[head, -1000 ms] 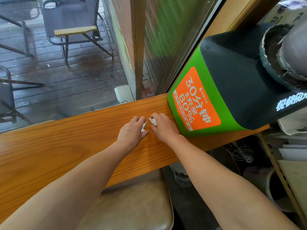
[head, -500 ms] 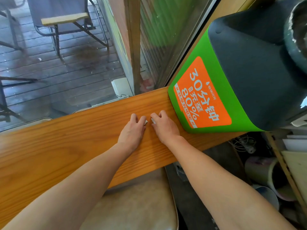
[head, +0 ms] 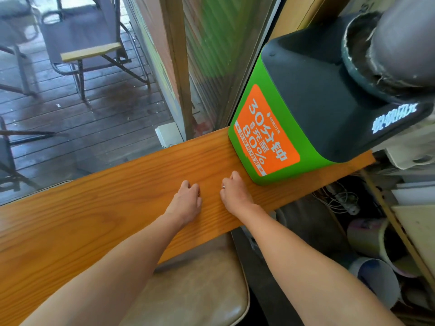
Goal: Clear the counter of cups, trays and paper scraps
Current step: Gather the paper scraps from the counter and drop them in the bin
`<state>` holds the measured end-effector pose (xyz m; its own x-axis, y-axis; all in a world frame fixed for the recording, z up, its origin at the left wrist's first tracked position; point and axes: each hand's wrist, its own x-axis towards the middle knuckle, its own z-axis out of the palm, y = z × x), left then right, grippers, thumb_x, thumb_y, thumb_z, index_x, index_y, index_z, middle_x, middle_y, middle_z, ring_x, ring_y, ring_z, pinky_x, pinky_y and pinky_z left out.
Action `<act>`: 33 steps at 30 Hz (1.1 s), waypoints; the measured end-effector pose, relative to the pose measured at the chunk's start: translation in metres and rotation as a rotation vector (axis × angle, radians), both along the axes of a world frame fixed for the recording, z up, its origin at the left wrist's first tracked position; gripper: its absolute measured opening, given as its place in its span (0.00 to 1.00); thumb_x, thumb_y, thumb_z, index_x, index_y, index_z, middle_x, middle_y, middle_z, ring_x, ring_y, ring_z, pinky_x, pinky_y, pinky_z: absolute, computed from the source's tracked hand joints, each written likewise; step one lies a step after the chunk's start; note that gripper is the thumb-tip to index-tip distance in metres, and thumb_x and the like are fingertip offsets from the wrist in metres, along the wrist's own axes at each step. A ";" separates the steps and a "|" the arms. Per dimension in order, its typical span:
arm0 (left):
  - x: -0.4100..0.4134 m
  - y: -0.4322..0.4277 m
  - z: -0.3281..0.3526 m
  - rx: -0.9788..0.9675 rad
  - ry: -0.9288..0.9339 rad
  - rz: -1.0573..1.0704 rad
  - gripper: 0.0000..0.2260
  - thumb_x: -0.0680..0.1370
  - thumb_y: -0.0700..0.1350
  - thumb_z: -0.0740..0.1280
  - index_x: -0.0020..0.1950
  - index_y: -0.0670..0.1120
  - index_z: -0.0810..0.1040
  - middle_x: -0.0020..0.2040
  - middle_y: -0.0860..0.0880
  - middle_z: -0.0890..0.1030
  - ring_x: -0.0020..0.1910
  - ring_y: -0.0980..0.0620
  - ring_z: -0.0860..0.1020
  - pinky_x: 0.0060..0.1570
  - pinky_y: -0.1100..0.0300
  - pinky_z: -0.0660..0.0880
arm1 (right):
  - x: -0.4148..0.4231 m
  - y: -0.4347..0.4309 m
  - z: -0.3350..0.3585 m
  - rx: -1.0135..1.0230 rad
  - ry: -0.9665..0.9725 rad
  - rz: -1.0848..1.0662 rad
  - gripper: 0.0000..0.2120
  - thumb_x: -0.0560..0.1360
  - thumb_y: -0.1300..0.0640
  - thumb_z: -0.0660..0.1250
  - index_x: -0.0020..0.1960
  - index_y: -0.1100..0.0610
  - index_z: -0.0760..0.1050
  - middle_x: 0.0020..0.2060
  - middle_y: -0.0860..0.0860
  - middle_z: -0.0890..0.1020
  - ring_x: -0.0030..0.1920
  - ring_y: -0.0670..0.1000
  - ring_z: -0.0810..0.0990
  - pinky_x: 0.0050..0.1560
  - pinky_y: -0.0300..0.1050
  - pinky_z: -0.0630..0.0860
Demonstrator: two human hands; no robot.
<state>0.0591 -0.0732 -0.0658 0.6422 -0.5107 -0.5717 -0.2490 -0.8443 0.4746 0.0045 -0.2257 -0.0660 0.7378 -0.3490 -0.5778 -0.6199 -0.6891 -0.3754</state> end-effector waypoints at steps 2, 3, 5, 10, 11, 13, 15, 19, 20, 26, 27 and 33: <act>-0.005 -0.002 0.004 0.009 0.015 -0.032 0.06 0.81 0.42 0.58 0.50 0.43 0.74 0.50 0.45 0.70 0.47 0.41 0.75 0.49 0.51 0.72 | -0.007 -0.002 0.007 -0.008 -0.003 0.017 0.09 0.80 0.63 0.58 0.57 0.64 0.72 0.57 0.61 0.70 0.56 0.63 0.73 0.51 0.50 0.71; -0.007 -0.003 0.006 0.013 0.018 -0.054 0.07 0.80 0.40 0.58 0.50 0.43 0.75 0.50 0.45 0.70 0.48 0.41 0.75 0.49 0.52 0.72 | -0.009 -0.003 0.010 -0.007 -0.014 0.013 0.08 0.80 0.63 0.58 0.55 0.63 0.73 0.58 0.61 0.70 0.56 0.63 0.73 0.52 0.51 0.73; -0.010 -0.006 0.011 0.020 0.008 -0.103 0.08 0.78 0.38 0.59 0.50 0.44 0.78 0.51 0.45 0.72 0.50 0.42 0.75 0.51 0.52 0.73 | -0.015 -0.006 0.017 -0.017 -0.028 0.020 0.06 0.79 0.63 0.58 0.47 0.60 0.74 0.54 0.58 0.72 0.52 0.60 0.75 0.52 0.54 0.75; -0.015 -0.023 0.027 -0.022 -0.053 -0.185 0.08 0.78 0.38 0.63 0.53 0.47 0.79 0.52 0.48 0.73 0.51 0.46 0.76 0.49 0.55 0.74 | -0.037 -0.017 0.037 -0.016 -0.033 0.040 0.08 0.77 0.59 0.61 0.48 0.56 0.79 0.51 0.58 0.77 0.51 0.60 0.78 0.49 0.51 0.77; -0.017 -0.028 0.031 -0.041 -0.067 -0.192 0.08 0.79 0.39 0.64 0.55 0.48 0.79 0.51 0.49 0.73 0.50 0.47 0.76 0.47 0.56 0.74 | -0.044 -0.020 0.041 -0.015 -0.042 0.037 0.08 0.77 0.57 0.62 0.50 0.55 0.80 0.51 0.58 0.78 0.51 0.60 0.78 0.48 0.51 0.77; -0.023 -0.037 0.038 -0.069 -0.103 -0.224 0.06 0.80 0.44 0.66 0.56 0.51 0.77 0.51 0.50 0.74 0.49 0.49 0.76 0.44 0.57 0.74 | -0.060 -0.025 0.046 -0.028 -0.056 0.028 0.07 0.78 0.54 0.64 0.52 0.54 0.79 0.52 0.56 0.79 0.51 0.59 0.78 0.47 0.51 0.78; -0.032 -0.047 0.043 -0.087 -0.120 -0.268 0.08 0.79 0.49 0.67 0.58 0.53 0.76 0.53 0.50 0.75 0.49 0.49 0.77 0.43 0.57 0.74 | -0.079 -0.030 0.049 -0.051 -0.081 0.001 0.08 0.77 0.52 0.65 0.54 0.52 0.79 0.53 0.55 0.79 0.52 0.58 0.79 0.47 0.52 0.78; -0.060 -0.070 0.053 -0.090 -0.134 -0.344 0.15 0.79 0.51 0.67 0.64 0.54 0.71 0.55 0.49 0.76 0.53 0.45 0.79 0.47 0.51 0.77 | -0.121 -0.044 0.057 -0.086 -0.162 -0.049 0.10 0.77 0.50 0.66 0.57 0.51 0.76 0.51 0.52 0.79 0.51 0.56 0.79 0.40 0.46 0.69; -0.068 -0.076 0.056 -0.084 -0.135 -0.353 0.16 0.78 0.50 0.67 0.65 0.54 0.70 0.56 0.49 0.76 0.53 0.45 0.79 0.47 0.51 0.78 | -0.132 -0.048 0.059 -0.096 -0.177 -0.067 0.10 0.77 0.50 0.66 0.56 0.51 0.75 0.51 0.51 0.79 0.50 0.56 0.79 0.39 0.46 0.68; -0.123 -0.116 0.068 -0.032 -0.153 -0.432 0.19 0.76 0.46 0.67 0.66 0.57 0.68 0.57 0.49 0.74 0.52 0.41 0.80 0.47 0.47 0.79 | -0.202 -0.083 0.065 -0.169 -0.163 -0.152 0.09 0.76 0.49 0.65 0.55 0.47 0.72 0.51 0.49 0.74 0.49 0.57 0.79 0.40 0.49 0.72; -0.132 -0.125 0.068 -0.023 -0.163 -0.446 0.20 0.76 0.46 0.66 0.66 0.58 0.68 0.58 0.49 0.74 0.52 0.40 0.80 0.47 0.47 0.78 | -0.212 -0.089 0.065 -0.167 -0.171 -0.176 0.08 0.76 0.50 0.66 0.55 0.47 0.72 0.51 0.49 0.74 0.49 0.58 0.80 0.40 0.49 0.73; -0.179 -0.179 0.061 -0.032 -0.225 -0.528 0.17 0.77 0.48 0.65 0.64 0.58 0.66 0.57 0.48 0.73 0.47 0.40 0.79 0.36 0.51 0.74 | -0.260 -0.128 0.052 -0.194 -0.219 -0.276 0.09 0.75 0.54 0.69 0.54 0.47 0.74 0.51 0.50 0.73 0.49 0.56 0.79 0.46 0.50 0.76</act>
<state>-0.1199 -0.2525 -0.0049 0.3993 -0.8098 -0.4299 -0.7306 -0.5643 0.3845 -0.2554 -0.3536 -0.0136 0.6993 -0.6387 -0.3210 -0.7115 -0.5786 -0.3987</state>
